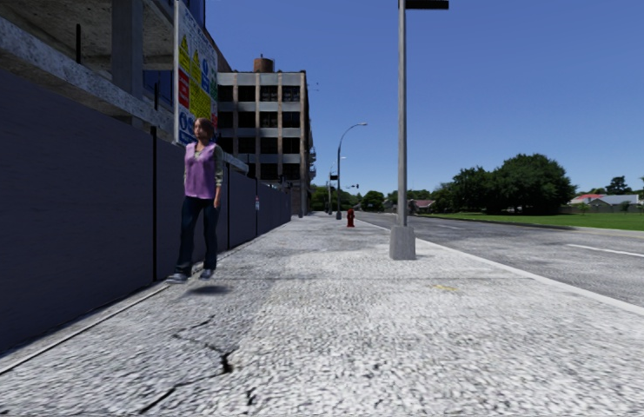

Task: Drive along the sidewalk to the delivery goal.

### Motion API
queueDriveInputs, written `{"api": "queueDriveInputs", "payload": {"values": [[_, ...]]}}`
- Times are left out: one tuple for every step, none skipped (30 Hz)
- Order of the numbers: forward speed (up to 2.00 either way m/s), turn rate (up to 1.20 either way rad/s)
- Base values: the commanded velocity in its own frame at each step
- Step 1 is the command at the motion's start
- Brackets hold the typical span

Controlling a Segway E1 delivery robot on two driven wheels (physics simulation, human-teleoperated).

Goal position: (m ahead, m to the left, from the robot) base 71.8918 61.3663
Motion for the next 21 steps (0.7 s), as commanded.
{"api": "queueDriveInputs", "payload": {"values": [[2.00, 0.00], [2.00, 0.00], [2.00, 0.00], [2.00, 0.00], [2.00, 0.00], [2.00, 0.00], [2.00, 0.00], [2.00, 0.00], [2.00, 0.00], [2.00, 0.00], [2.00, 0.00], [2.00, 0.00], [2.00, 0.00], [2.00, 0.00], [2.00, 0.00], [2.00, 0.00], [2.00, 0.00], [2.00, 0.00], [2.00, 0.00], [2.00, 0.00], [2.00, 0.00]]}}
